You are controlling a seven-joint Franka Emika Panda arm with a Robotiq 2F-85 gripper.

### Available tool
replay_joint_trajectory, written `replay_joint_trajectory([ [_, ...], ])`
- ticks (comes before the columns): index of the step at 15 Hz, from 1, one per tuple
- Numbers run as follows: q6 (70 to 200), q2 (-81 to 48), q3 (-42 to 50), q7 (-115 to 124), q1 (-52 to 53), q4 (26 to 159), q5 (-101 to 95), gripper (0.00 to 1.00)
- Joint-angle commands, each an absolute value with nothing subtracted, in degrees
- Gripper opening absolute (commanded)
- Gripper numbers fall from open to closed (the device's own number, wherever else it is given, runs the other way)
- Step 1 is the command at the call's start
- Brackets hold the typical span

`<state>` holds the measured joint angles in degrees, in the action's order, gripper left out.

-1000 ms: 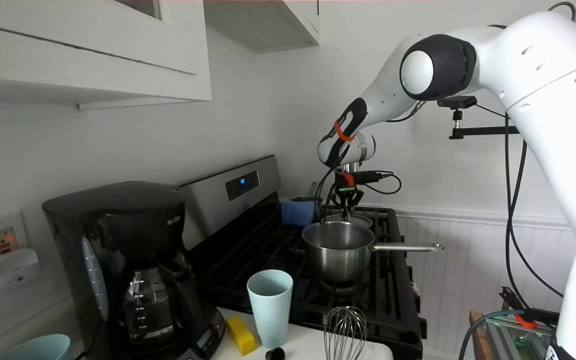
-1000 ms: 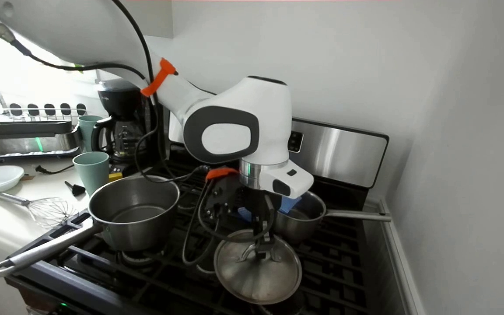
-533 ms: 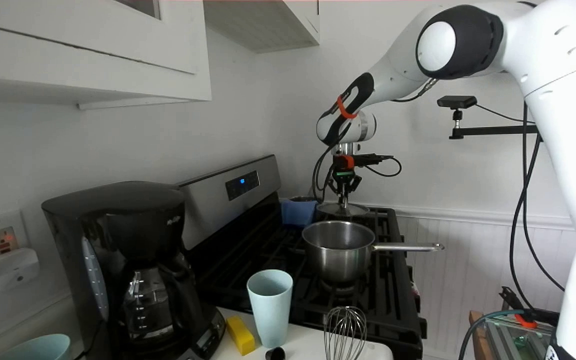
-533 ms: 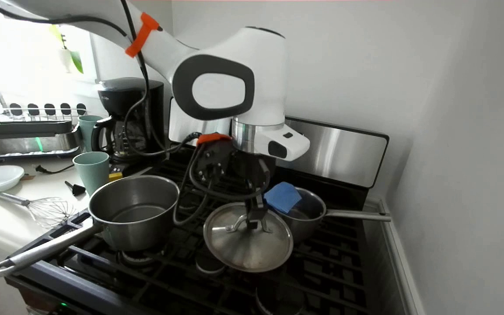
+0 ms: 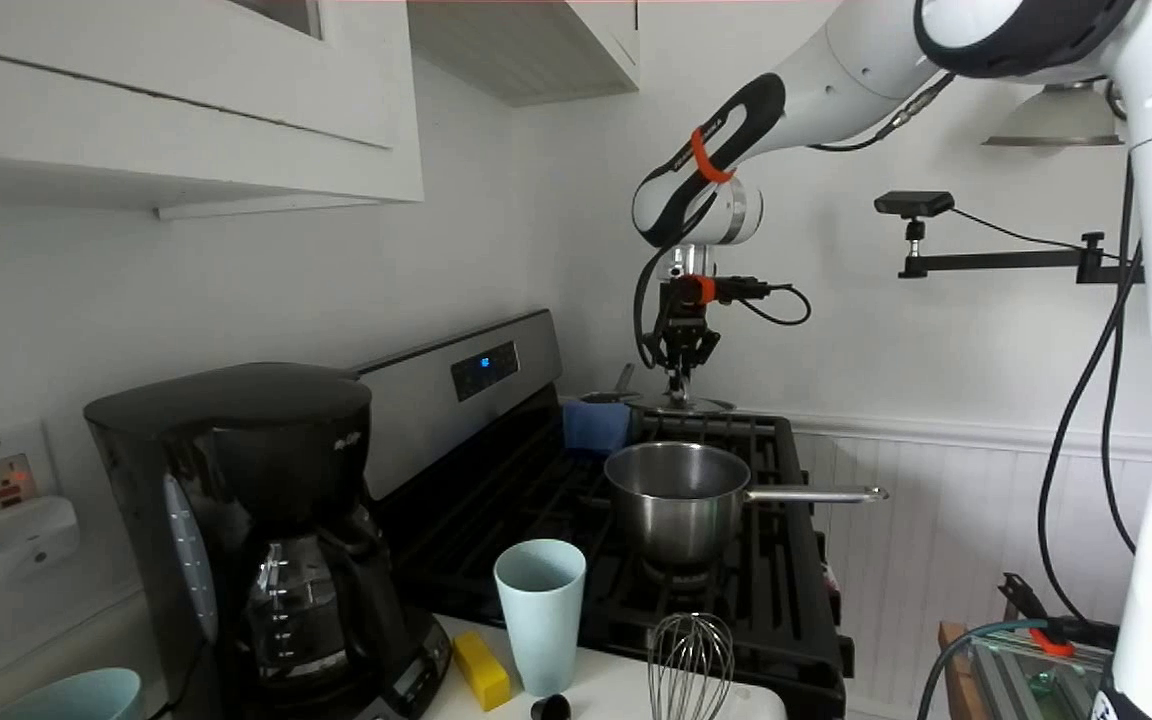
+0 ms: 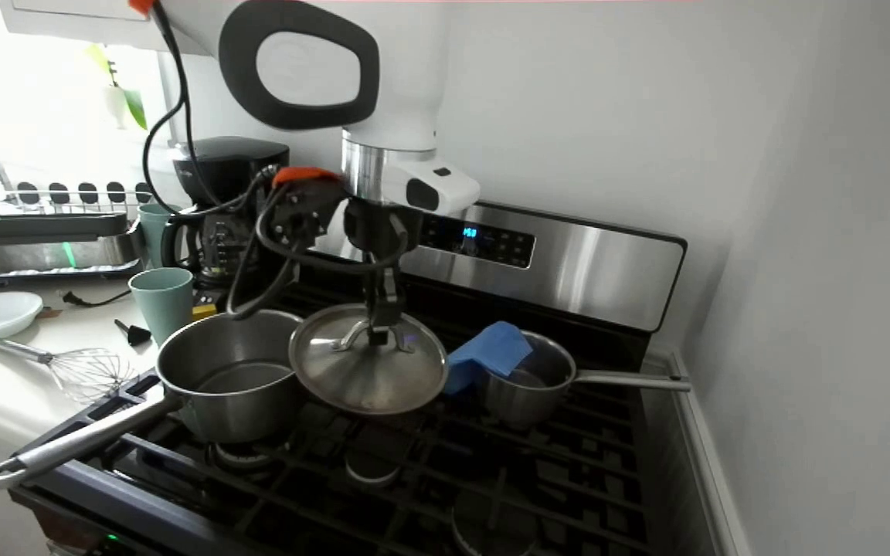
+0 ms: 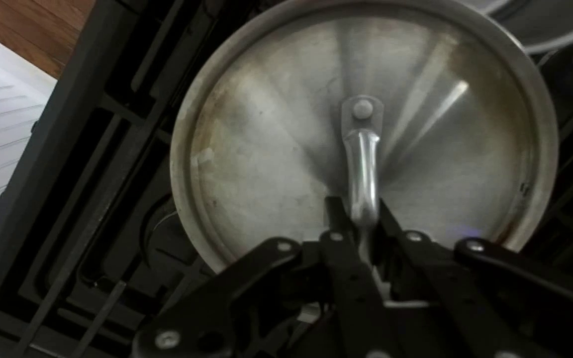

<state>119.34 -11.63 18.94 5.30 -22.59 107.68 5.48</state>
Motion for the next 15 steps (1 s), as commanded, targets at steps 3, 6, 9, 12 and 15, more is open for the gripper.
replay_joint_trajectory([
  [3,119.8,1.6,17.7,6.2,-18.3,120.9,2.8,0.04],
  [6,120.7,6.0,16.3,7.5,-16.4,125.9,0.0,0.04],
  [9,121.5,10.0,14.6,9.5,-15.4,130.2,-3.6,0.04],
  [12,122.9,12.7,12.9,11.2,-15.1,133.5,-6.6,0.04],
  [15,126.8,14.8,11.6,12.3,-15.2,137.0,-7.6,0.04],
])
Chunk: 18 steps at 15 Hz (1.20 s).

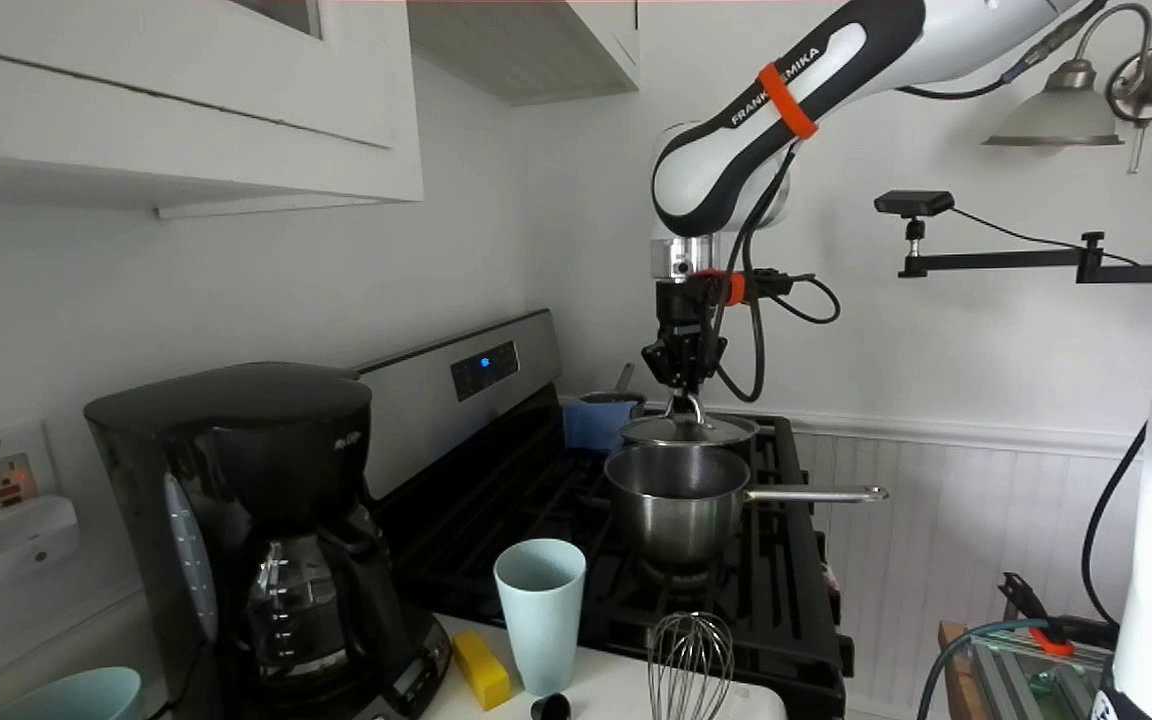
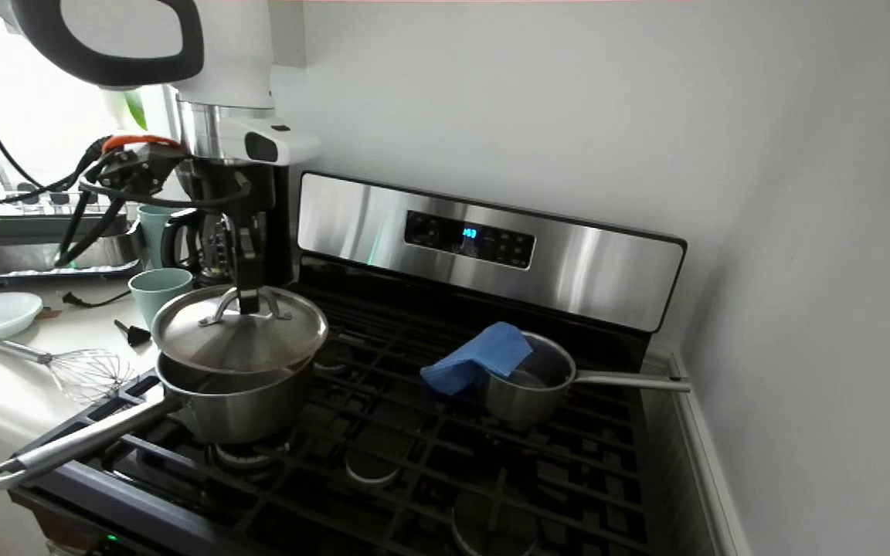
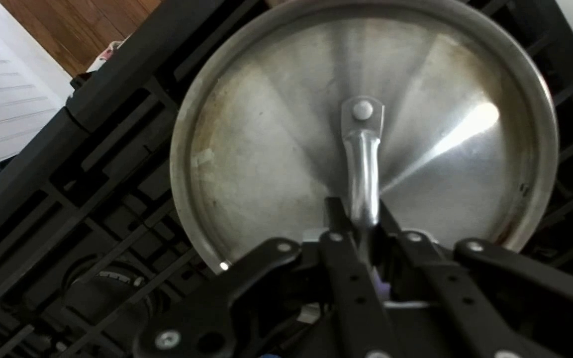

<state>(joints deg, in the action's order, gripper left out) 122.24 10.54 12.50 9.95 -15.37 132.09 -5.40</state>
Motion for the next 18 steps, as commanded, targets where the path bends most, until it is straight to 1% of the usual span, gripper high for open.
replay_joint_trajectory([
  [1,128.1,15.4,11.2,12.6,-15.2,138.2,-8.1,0.04],
  [3,130.0,15.8,10.8,12.3,-15.3,139.8,-8.7,0.04],
  [4,127.9,12.9,11.4,10.9,-15.3,136.6,-6.9,0.15],
  [8,128.8,13.6,11.1,10.9,-15.3,138.1,-7.1,0.15],
  [9,129.6,14.0,10.9,10.7,-15.2,139.0,-7.6,0.04],
  [18,141.4,14.4,8.0,15.8,-15.9,146.0,-12.1,0.04],
])
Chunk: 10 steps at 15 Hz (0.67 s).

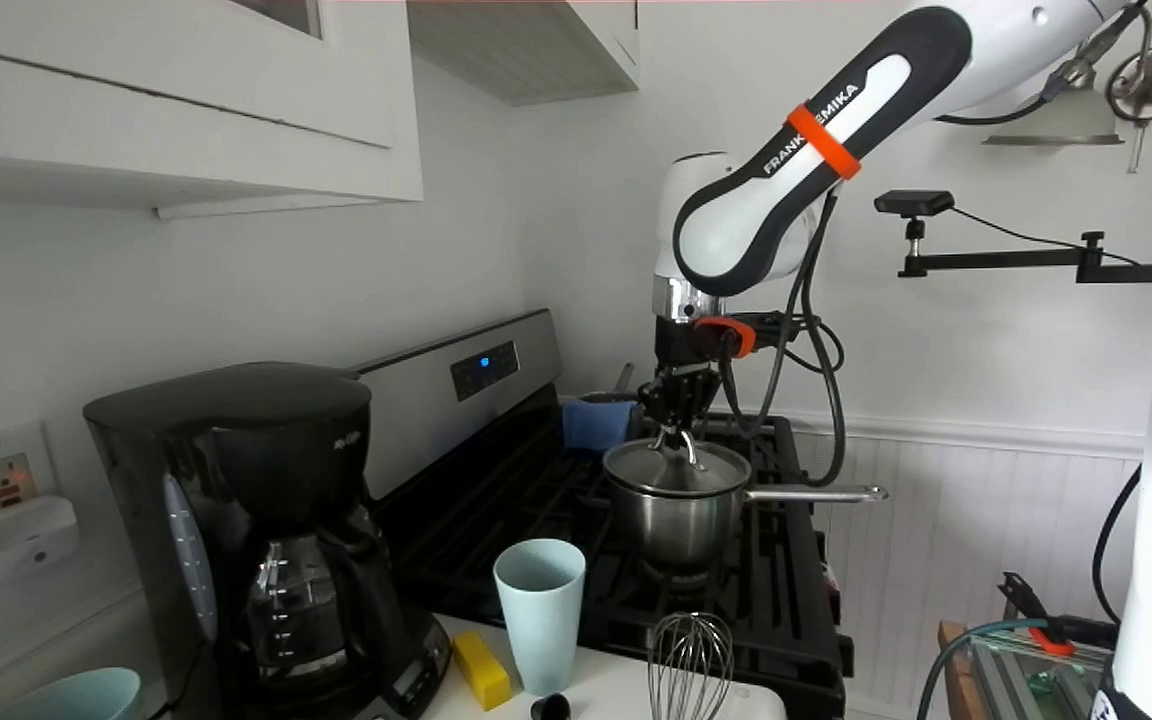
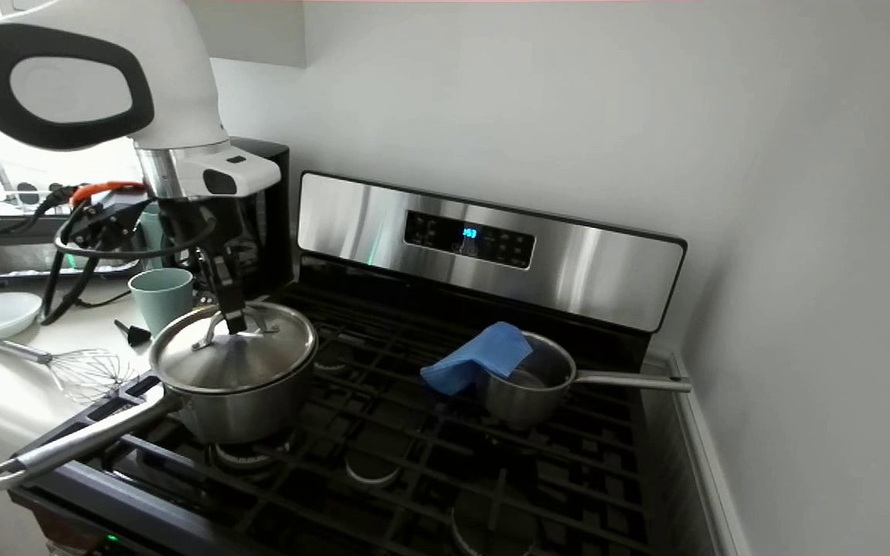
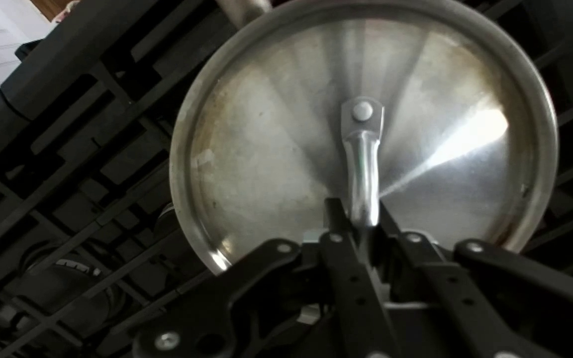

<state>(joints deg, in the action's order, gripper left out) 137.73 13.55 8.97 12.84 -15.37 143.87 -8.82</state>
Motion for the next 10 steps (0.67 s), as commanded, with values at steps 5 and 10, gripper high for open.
replay_joint_trajectory([
  [5,144.7,14.3,7.3,18.6,-16.7,147.1,-16.6,0.04],
  [10,142.5,14.2,7.4,18.0,-16.0,147.1,-16.3,0.04],
])
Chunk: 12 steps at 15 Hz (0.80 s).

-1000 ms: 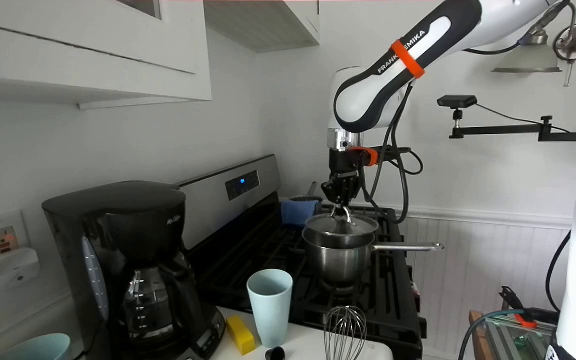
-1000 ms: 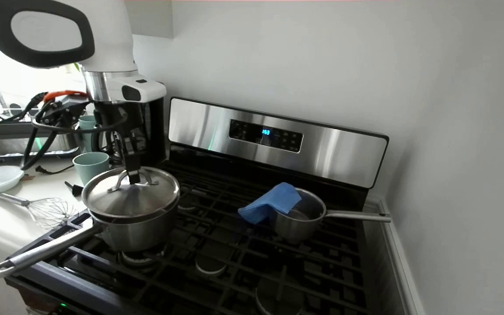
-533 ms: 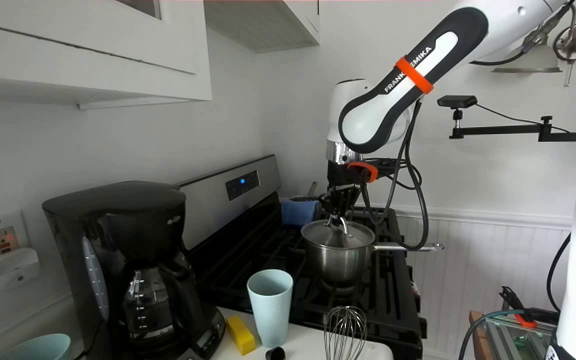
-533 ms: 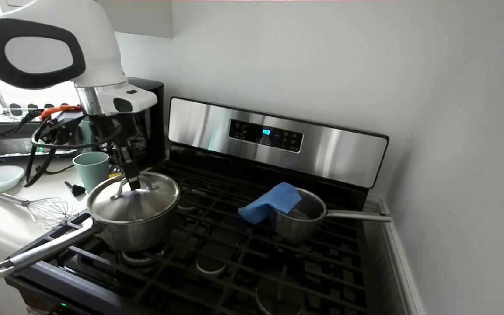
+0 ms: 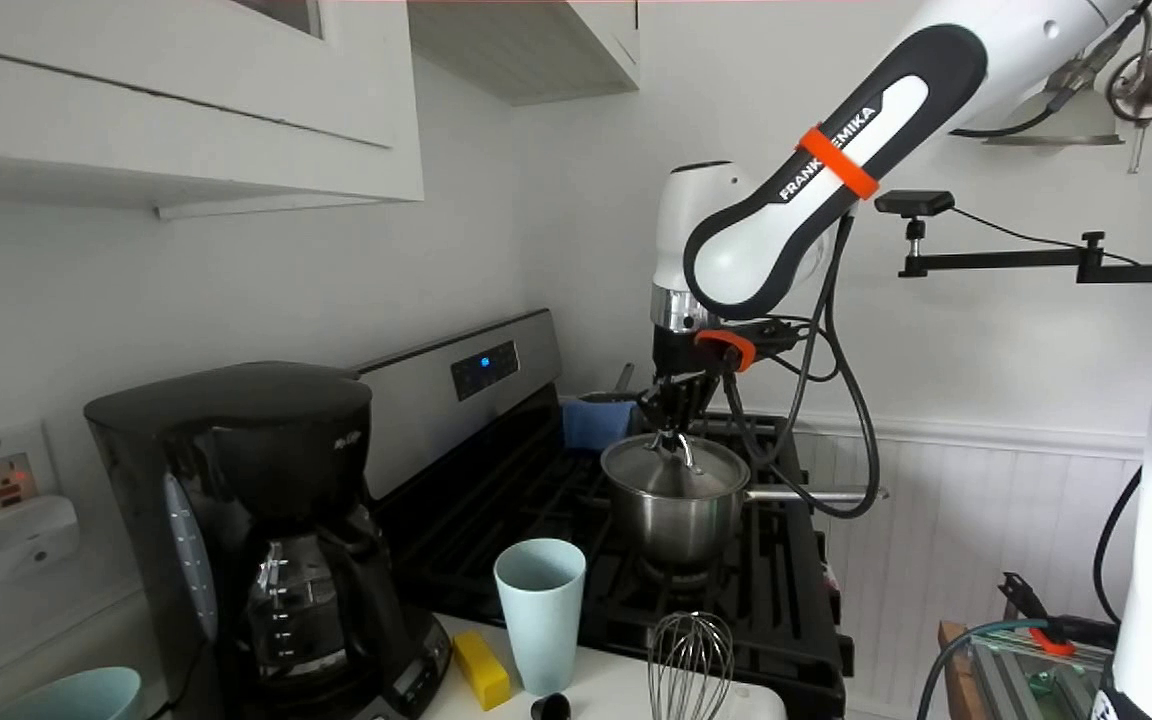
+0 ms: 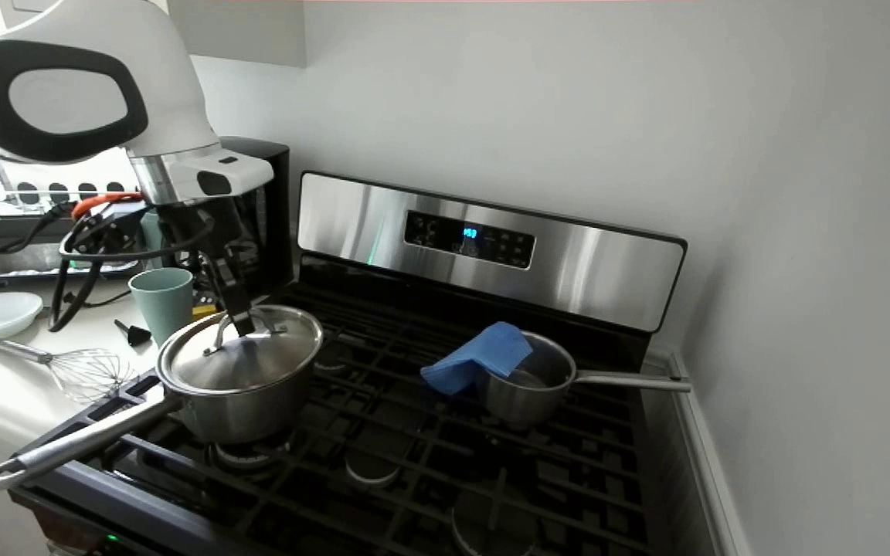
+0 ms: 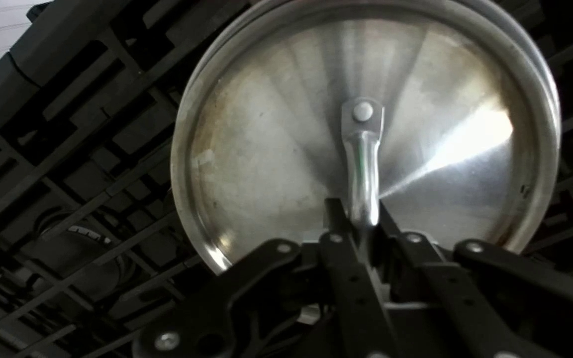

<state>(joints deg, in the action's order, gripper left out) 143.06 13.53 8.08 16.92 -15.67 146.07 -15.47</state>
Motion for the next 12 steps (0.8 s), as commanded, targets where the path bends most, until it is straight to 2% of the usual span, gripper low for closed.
replay_joint_trajectory([
  [1,142.7,14.2,7.5,17.9,-15.9,147.0,-15.7,0.04],
  [12,139.3,14.0,8.6,15.2,-15.0,146.0,-11.2,0.04],
])
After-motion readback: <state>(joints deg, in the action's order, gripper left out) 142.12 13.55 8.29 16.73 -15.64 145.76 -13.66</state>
